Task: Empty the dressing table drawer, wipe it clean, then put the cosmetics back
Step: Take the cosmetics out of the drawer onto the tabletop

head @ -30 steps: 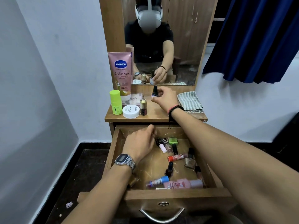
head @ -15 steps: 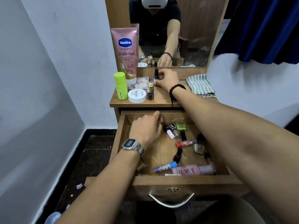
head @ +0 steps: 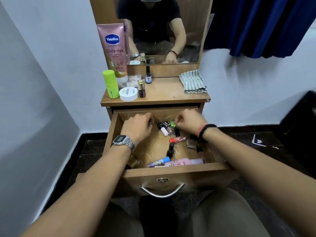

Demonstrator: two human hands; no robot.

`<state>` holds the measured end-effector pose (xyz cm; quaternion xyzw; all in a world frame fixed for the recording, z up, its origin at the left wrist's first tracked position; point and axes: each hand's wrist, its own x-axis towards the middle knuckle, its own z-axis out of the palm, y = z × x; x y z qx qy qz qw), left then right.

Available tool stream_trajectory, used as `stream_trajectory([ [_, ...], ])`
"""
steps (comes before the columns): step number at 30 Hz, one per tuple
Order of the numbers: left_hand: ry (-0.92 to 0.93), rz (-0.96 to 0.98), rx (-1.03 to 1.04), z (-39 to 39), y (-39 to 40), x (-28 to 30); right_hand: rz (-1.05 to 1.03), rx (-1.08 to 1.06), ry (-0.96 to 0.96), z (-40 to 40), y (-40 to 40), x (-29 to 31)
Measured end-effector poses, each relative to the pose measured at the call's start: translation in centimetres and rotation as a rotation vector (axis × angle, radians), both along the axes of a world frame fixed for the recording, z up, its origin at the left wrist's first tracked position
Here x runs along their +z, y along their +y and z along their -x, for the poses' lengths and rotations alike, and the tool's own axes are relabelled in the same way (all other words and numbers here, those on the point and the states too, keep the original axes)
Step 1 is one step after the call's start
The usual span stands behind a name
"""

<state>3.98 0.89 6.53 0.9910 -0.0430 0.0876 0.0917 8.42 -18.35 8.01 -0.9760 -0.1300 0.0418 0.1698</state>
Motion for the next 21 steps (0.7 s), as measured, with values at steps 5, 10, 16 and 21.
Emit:
stream_trajectory([
  [5, 0.027, -0.017, 0.019, 0.1, -0.1, 0.0, 0.248, 0.007, 0.047, 1.1, 1.3, -0.5],
  [10, 0.025, -0.014, 0.019, 0.2, -0.1, 0.2, 0.269, -0.018, -0.001, 0.9, 1.7, -1.1],
  [16, 0.016, -0.044, 0.023, 0.3, -0.2, 0.4, 0.111, -0.065, -0.213, 0.9, 0.5, 0.9],
  [21, -0.003, -0.019, 0.022, 0.2, -0.1, 0.2, -0.130, -0.035, -0.330, -0.2, 0.3, 5.9],
])
